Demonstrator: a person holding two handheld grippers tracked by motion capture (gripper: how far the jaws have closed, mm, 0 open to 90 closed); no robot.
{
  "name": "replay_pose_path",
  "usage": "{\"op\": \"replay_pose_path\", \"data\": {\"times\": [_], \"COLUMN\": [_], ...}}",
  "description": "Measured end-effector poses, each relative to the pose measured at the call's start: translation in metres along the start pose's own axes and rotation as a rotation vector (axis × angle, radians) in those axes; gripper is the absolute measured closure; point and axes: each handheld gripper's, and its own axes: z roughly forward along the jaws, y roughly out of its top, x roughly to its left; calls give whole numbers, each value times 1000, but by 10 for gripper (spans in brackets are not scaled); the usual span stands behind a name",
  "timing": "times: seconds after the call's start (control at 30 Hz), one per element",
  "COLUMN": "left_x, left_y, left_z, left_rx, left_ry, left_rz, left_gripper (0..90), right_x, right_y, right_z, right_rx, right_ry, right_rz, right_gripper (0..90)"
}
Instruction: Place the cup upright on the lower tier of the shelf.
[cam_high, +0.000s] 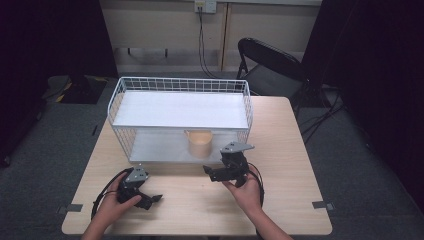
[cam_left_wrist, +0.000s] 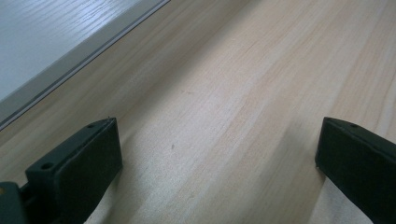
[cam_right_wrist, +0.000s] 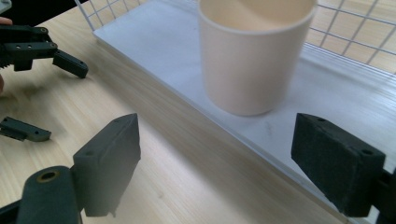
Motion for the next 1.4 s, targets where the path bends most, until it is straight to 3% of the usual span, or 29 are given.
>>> {"op": "replay_pose_path", "data": {"times": [0.97, 1.4], "left_x": [0, 0], "left_y": [0, 0], "left_z": [0, 0], "left_rx": [-1, 0], "left_ry": [0, 0], "left_rz": [-1, -1], "left_gripper": [0, 0], "right_x": [-16, -25], "right_y": [-38, -54], "right_z": [-30, -39], "right_rx": [6, 26], "right_ry": [68, 73], "right_rz": [-21, -23], "right_gripper": [154, 154]}}
